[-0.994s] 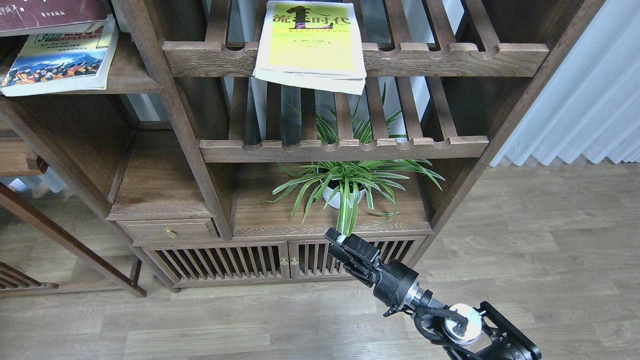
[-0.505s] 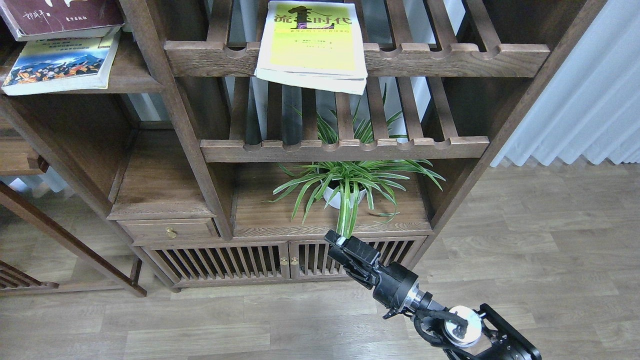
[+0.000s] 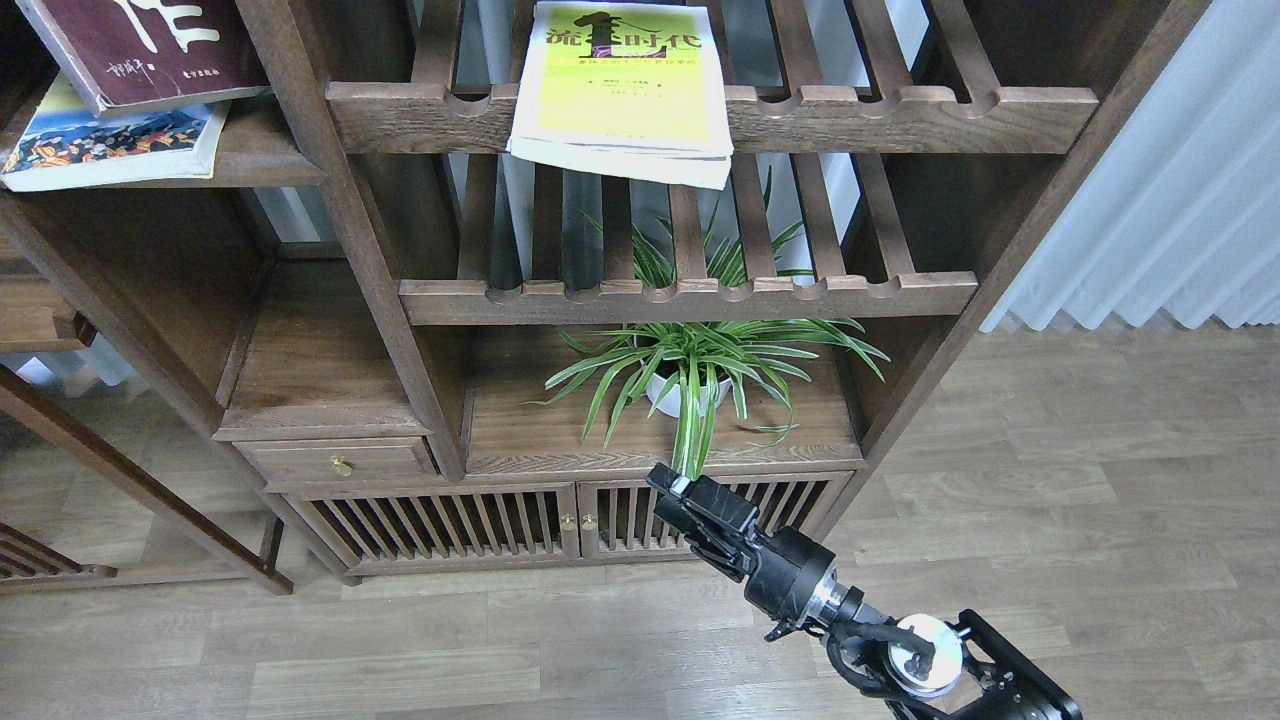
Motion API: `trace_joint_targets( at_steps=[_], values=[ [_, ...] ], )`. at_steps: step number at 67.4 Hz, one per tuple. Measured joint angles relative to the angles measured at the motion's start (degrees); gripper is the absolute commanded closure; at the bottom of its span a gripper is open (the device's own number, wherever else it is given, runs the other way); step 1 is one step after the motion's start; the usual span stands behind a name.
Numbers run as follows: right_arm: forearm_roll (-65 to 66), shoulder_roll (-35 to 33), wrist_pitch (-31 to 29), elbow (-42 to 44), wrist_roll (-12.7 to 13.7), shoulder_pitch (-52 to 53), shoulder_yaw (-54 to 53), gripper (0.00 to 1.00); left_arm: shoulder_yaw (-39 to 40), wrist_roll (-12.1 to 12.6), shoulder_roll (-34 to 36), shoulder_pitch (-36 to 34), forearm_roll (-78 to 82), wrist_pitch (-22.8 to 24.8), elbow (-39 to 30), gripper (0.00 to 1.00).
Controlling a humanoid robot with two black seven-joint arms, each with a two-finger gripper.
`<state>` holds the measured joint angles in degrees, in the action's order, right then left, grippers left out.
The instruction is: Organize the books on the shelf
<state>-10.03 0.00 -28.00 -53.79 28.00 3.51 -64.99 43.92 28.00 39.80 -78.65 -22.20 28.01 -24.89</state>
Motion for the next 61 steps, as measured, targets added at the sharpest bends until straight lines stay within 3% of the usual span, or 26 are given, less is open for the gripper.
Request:
trace_joint_targets(
  at_steps=[21, 61],
  values=[
    [0.1, 0.0, 0.0, 0.3, 0.0, -0.3, 0.0, 0.19, 3.6, 0.0, 0.4, -6.6, -0.1, 0.0, -1.7, 0.01],
    [0.1, 0.0, 0.0, 0.4, 0.0, -0.3, -0.1, 0.19, 3.9, 0.0, 4.2, -6.5, -0.1, 0.0, -3.8, 0.01]
  ],
)
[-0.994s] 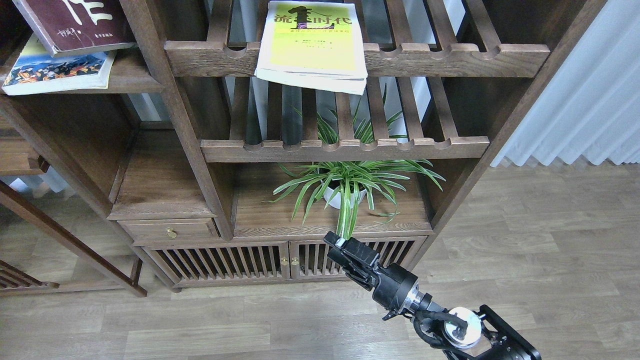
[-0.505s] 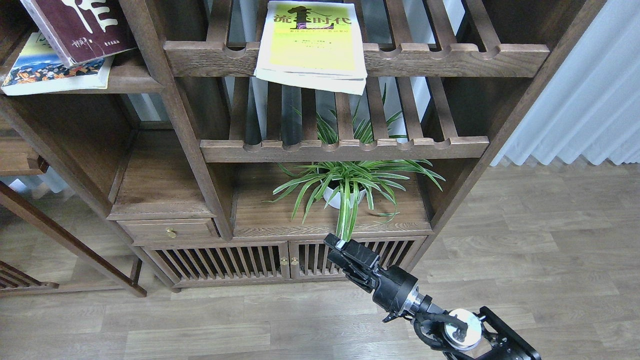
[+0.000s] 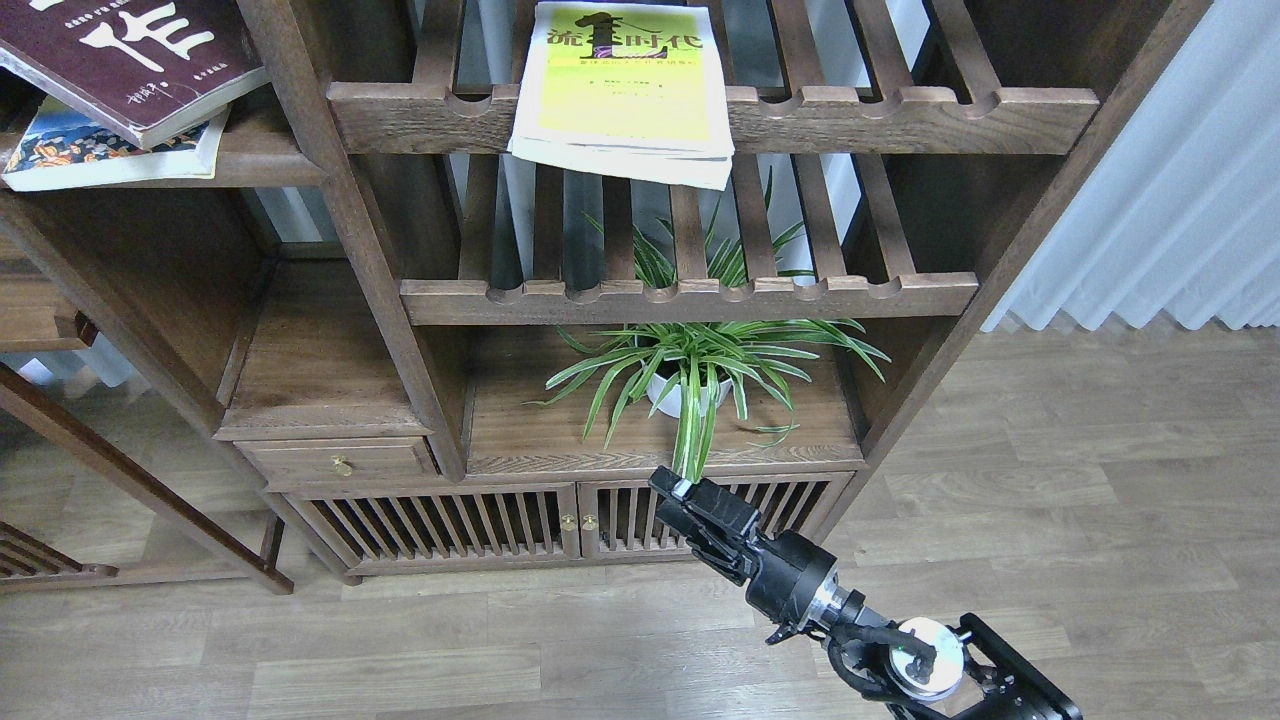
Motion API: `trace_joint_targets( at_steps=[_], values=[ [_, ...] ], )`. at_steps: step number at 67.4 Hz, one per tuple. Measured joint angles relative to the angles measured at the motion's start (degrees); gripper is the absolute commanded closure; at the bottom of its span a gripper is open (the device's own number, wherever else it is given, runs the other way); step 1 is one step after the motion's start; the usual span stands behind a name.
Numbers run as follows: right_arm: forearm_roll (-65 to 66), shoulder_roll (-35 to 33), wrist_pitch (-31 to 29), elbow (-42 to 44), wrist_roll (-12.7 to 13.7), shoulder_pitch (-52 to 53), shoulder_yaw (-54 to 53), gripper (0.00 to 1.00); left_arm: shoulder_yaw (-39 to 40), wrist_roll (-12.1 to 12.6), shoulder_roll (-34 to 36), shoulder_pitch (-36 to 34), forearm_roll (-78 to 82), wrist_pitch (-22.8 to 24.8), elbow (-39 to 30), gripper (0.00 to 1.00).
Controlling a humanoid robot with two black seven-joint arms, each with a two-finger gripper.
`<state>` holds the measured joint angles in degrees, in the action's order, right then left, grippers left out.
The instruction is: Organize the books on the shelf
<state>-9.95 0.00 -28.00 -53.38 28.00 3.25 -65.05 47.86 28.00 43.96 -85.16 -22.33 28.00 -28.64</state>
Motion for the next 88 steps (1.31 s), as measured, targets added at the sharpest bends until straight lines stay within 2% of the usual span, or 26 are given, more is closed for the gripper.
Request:
trace_joint_targets(
  at_steps=[17, 30, 59, 72, 88],
  values=[
    [0.0, 0.0, 0.0, 0.1, 0.0, 0.1, 0.1, 0.18, -0.1, 0.0, 1.8, 6.5, -1.4, 0.0, -0.9, 0.01],
    [0.0, 0.0, 0.0, 0.1, 0.0, 0.2, 0.2, 0.18, -0.2, 0.0, 3.8, 13.0, -2.5, 0.0, -5.5, 0.01],
    [0.0, 0.0, 0.0, 0.0, 0.0, 0.2, 0.0, 0.17, -0.2, 0.0, 4.7, 16.0, -2.8, 0.0, -16.1, 0.01],
    [0.0, 0.0, 0.0, 0.1, 0.0, 0.1, -0.1, 0.16, -0.2, 0.0, 10.2, 20.1, -2.8, 0.0, -24.7, 0.01],
    [0.0, 0.0, 0.0, 0.2, 0.0, 0.1, -0.1, 0.16, -0.7, -1.5, 16.7, 22.0, -2.9, 0.0, -25.6, 0.01]
  ],
)
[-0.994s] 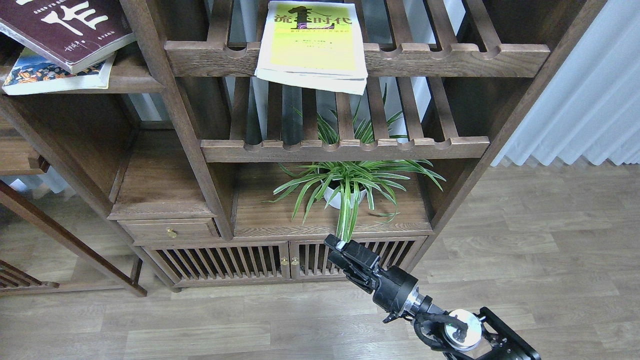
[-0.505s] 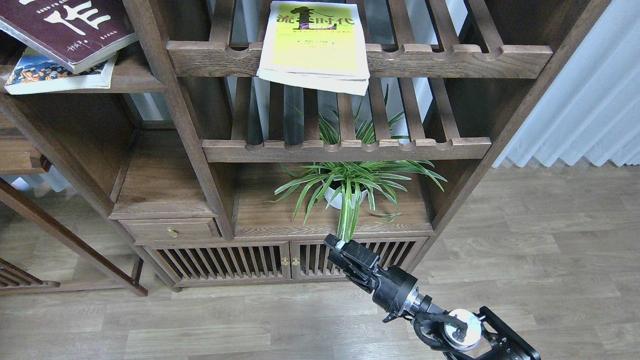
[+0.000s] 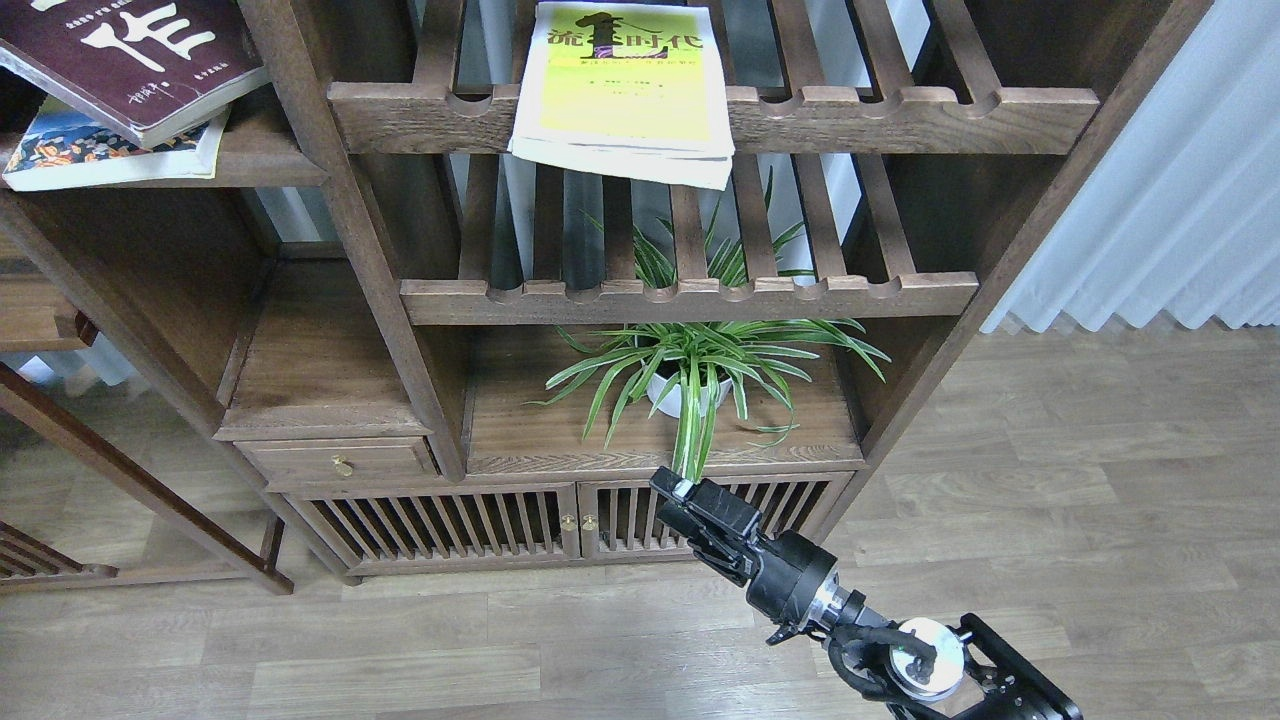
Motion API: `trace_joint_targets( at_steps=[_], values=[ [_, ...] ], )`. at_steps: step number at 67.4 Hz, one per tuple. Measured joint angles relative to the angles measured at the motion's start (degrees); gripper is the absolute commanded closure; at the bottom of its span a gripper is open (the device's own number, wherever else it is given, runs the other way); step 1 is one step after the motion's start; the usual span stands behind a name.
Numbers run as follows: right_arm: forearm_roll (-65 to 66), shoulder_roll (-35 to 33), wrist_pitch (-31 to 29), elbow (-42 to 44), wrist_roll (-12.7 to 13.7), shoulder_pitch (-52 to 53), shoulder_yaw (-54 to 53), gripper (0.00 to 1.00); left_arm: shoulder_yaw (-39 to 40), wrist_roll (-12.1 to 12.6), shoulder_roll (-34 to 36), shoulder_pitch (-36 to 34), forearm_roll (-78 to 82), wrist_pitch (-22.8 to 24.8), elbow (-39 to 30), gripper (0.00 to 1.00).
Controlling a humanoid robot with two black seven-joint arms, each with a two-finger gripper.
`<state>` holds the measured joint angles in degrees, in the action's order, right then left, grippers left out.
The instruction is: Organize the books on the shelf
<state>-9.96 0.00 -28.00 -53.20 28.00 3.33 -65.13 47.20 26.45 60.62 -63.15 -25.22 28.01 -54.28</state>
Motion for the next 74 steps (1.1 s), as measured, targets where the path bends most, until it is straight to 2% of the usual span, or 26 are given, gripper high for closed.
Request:
trace_joint_targets(
  at_steps=[16, 30, 31, 45, 58, 74],
  values=[
    [0.0, 0.0, 0.0, 0.0, 0.0, 0.0, 0.1, 0.15, -0.3, -1.1, 6.2, 7.5, 0.0, 0.0, 0.0, 0.01],
    [0.0, 0.0, 0.0, 0.0, 0.0, 0.1, 0.2, 0.15, -0.4, -5.3, 9.6, 14.6, 0.0, 0.0, 0.6, 0.01],
    [0.0, 0.0, 0.0, 0.0, 0.0, 0.1, 0.2, 0.15, -0.4, -6.2, 9.8, 16.1, -0.1, 0.0, 1.0, 0.01],
    [0.0, 0.0, 0.0, 0.0, 0.0, -0.1, 0.2, 0.14, -0.8, -9.4, 9.8, 23.4, -0.1, 0.0, 2.4, 0.01],
    [0.0, 0.0, 0.0, -0.1, 0.0, -0.6, -0.1, 0.12, -1.1, -14.1, 6.7, 34.1, -0.9, 0.0, 2.9, 0.01],
    [0.0, 0.0, 0.0, -0.2, 0.0, -1.2, -0.5, 0.08, -1.0, -15.2, -4.1, 41.9, -1.2, 0.0, 7.8, 0.01]
  ],
)
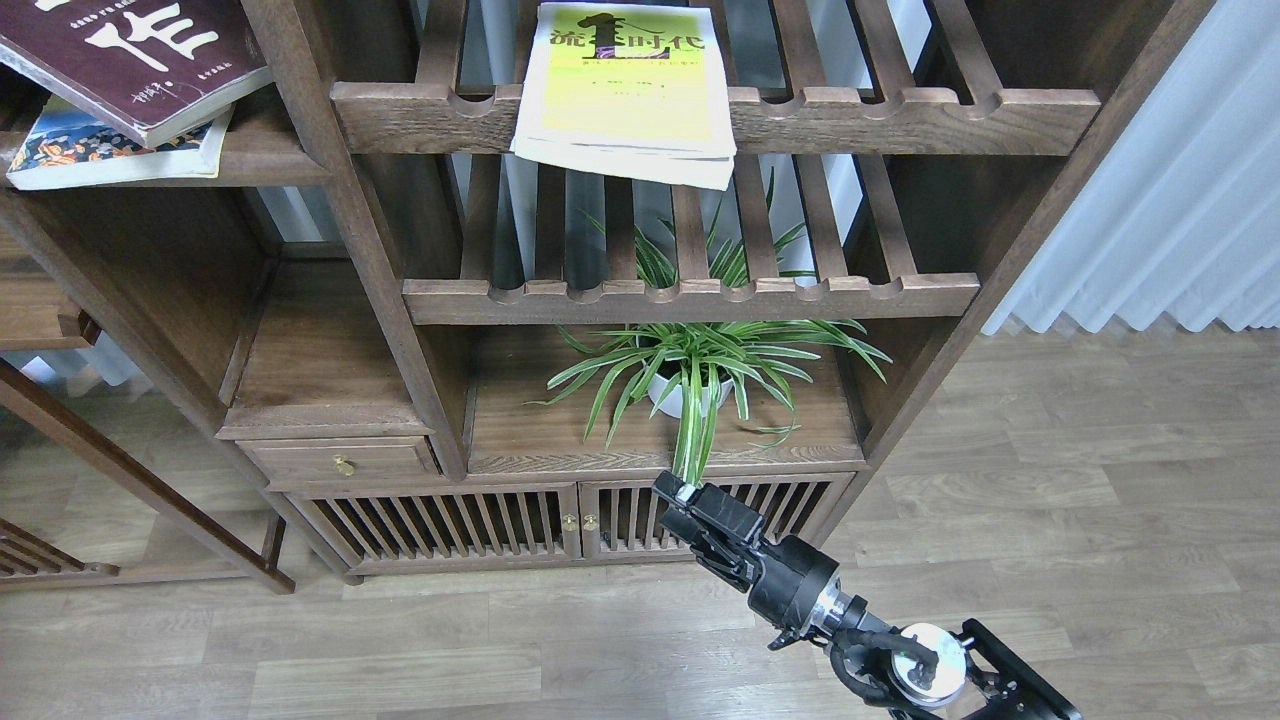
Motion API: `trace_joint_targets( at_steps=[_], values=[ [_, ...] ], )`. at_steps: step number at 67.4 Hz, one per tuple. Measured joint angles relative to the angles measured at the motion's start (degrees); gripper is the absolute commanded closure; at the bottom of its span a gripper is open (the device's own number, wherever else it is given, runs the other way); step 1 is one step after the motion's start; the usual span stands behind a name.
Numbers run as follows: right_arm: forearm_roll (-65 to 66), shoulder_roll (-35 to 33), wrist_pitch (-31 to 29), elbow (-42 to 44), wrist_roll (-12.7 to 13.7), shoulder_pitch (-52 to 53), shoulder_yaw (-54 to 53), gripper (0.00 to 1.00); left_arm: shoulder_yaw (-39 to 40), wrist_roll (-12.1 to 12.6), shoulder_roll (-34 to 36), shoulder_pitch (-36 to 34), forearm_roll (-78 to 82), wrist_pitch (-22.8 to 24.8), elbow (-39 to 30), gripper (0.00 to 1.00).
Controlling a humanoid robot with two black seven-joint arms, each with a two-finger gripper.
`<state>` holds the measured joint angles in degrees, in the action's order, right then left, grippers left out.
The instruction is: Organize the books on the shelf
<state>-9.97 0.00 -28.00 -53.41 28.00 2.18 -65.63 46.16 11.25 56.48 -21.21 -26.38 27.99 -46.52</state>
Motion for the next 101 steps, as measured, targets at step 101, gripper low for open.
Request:
trace_joint_targets(
  at_steps=[101],
  values=[
    [0.2, 0.0, 22.3, -23.9, -6.0, 18.1, -6.7, 0.08, -5.9, 0.8, -40.5, 10.4, 0.9, 0.0, 19.4, 0.01]
  ],
)
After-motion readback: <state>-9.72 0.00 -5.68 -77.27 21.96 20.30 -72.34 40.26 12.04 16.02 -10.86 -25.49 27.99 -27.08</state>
